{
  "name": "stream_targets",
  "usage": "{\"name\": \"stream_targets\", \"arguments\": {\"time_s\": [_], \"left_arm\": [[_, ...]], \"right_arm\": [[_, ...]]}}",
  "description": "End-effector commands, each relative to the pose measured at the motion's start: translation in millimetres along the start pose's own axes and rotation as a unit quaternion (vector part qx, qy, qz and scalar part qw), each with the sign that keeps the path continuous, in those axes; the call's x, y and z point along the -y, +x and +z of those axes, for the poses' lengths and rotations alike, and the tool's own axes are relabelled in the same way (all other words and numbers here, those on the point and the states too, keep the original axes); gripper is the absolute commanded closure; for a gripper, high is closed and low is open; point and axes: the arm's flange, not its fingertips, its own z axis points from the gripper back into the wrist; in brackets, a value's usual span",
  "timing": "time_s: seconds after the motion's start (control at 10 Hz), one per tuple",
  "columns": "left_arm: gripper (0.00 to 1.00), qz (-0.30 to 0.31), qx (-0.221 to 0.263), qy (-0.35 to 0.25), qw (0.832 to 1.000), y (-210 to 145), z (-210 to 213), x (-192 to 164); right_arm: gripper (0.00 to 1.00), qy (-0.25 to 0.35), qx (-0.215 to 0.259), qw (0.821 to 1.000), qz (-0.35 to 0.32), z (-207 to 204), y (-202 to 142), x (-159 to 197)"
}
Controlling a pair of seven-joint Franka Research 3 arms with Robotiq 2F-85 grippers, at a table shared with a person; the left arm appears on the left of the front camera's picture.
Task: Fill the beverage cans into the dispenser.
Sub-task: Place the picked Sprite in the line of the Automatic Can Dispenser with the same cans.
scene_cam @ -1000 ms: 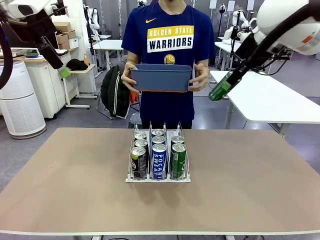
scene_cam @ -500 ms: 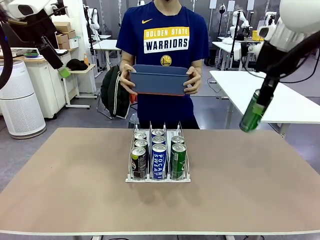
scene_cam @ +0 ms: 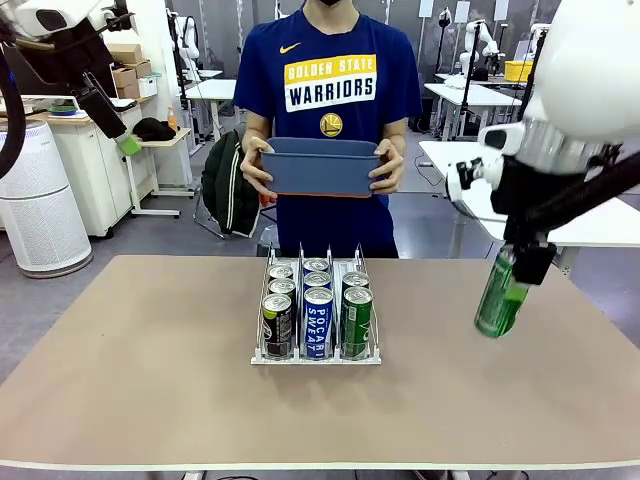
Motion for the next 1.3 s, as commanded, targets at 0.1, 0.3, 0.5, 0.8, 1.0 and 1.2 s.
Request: {"name": "stream_targets", "arguments": {"time_s": [0.1, 0.3, 0.5, 0.8, 1.0, 1.2], "left_arm": [[0.00, -0.002, -0.004, -0.003, 1.000, -2.5, 0.9, -0.6], [0.00, -0.002, -0.004, -0.003, 1.000, -2.5, 0.9, -0.6], [0.00, -0.002, -0.004, -0.003, 1.000, -2.5, 0.9, -0.6], [0.00, -0.002, -0.004, -0.003, 1.000, -2.5, 0.9, -0.6], [0.00, -0.002, -0.004, -0.003, 1.000, -2.5, 0.9, -0.6], [0.00, -0.002, -0.004, -0.003, 1.000, -2.5, 0.9, -0.6]], "right_arm": [[0.42, 0.000, 0.000, 1.000, 0.000, 0.0, 0.0, 0.0], [0.42, 0.000, 0.000, 1.000, 0.000, 0.0, 0.0, 0.0], [0.42, 0.000, 0.009, 1.000, 0.011, -9.8, 2.6, -1.3], [0.42, -0.052, 0.003, 0.999, 0.008, -29.0, 54.4, -25.6], [0.42, -0.061, -0.010, 0.998, 0.022, -41.4, 82.1, -33.4], [0.42, -0.076, -0.019, 0.996, 0.042, -56.2, 108.4, -35.3]]}}
